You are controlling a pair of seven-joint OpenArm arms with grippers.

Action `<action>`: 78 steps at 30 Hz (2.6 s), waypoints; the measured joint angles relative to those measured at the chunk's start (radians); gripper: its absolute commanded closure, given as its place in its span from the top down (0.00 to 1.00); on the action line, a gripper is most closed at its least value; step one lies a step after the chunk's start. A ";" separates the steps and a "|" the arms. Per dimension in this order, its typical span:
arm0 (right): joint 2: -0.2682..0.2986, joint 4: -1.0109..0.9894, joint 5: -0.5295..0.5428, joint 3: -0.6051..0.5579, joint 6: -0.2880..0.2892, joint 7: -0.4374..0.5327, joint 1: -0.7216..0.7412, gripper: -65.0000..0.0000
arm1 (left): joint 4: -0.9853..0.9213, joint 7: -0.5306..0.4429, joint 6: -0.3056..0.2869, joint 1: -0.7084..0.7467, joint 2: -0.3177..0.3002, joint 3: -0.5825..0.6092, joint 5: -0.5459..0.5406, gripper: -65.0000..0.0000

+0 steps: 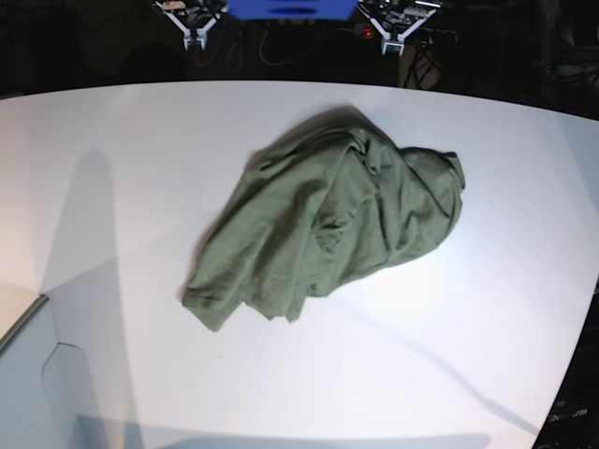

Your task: Layout the t-shirt on the table in an organized manner, then fold the t-shirt properly

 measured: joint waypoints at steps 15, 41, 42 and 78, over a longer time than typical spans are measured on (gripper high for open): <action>0.005 -0.001 0.000 -0.003 0.000 -0.003 -0.002 0.00 | 0.000 0.000 0.000 0.002 0.000 -0.003 0.000 0.00; 0.006 0.056 0.000 -0.007 0.000 -0.008 -0.053 0.00 | 0.290 0.014 0.002 0.177 -0.012 -0.005 -0.007 0.00; 0.006 0.098 0.000 -0.007 0.000 -0.009 -0.082 0.00 | 0.359 0.034 0.001 0.222 -0.011 -0.005 -0.008 0.00; 0.013 1.828 -0.001 -0.006 0.007 -0.347 -0.652 0.00 | 1.889 0.431 -0.008 0.694 -0.077 -0.145 -0.005 0.00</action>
